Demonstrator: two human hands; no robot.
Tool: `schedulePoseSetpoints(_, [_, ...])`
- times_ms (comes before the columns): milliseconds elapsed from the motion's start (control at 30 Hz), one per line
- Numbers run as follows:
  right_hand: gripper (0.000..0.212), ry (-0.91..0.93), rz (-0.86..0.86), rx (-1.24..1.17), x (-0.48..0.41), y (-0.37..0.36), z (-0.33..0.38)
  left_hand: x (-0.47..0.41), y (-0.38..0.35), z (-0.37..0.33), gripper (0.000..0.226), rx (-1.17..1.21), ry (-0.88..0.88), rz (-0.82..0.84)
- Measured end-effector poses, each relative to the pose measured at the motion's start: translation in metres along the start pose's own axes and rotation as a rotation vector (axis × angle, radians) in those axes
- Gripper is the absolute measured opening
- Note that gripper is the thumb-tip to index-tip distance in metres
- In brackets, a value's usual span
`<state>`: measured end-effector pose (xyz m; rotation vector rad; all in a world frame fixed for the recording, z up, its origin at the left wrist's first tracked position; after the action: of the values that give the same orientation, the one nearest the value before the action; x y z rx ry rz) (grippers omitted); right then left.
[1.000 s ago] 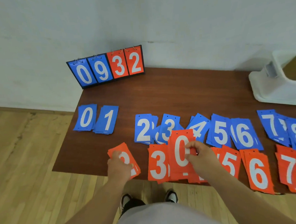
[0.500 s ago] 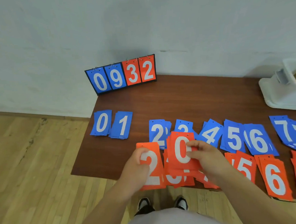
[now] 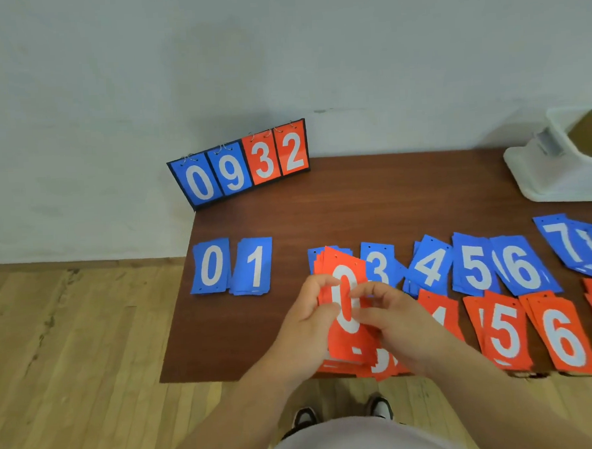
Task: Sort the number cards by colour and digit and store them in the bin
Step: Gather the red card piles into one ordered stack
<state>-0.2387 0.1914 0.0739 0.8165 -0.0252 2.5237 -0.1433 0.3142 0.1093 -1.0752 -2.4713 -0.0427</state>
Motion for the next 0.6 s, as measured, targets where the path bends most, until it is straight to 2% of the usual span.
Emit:
schedulePoseSetpoints(100, [0.023, 0.017, -0.068, 0.0, 0.004, 0.01, -0.001, -0.008, -0.007, 0.004, 0.039, -0.08, -0.008, 0.083])
schedulePoseSetpoints(200, [0.025, 0.016, -0.242, 0.179, 0.011, 0.044, -0.01, -0.022, -0.015, 0.016, 0.039, -0.185, -0.018, 0.12])
schedulePoseSetpoints(300, [0.023, -0.037, -0.413, 0.366, 0.02, 0.091, -0.026, -0.036, -0.025, 0.038, 0.028, -0.252, 0.058, 0.076])
schedulePoseSetpoints(400, [0.024, -0.074, -0.476, 0.385, 0.026, 0.128, -0.043, -0.051, -0.034, 0.068, 0.021, -0.362, 0.169, 0.005])
schedulePoseSetpoints(467, [0.025, -0.089, -0.475, 0.376, 0.027, 0.148, -0.054, -0.059, -0.042, 0.091, 0.035, -0.442, 0.233, -0.047])
schedulePoseSetpoints(600, [0.027, -0.115, -0.41, 0.381, 0.03, 0.186, -0.073, -0.072, -0.066, 0.14, 0.098, -0.611, 0.416, -0.186])
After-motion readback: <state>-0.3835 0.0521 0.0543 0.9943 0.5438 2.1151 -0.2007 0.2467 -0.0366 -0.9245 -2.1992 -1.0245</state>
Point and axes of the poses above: each hand's wrist, its own x-axis away from the middle knuckle, its own y-axis out of the back of the hand, z = x × y, the point moved 8 cm from there along -x, towards the middle knuckle, and after that the axes turned 14 degrees about x, right-handed, at the moved point
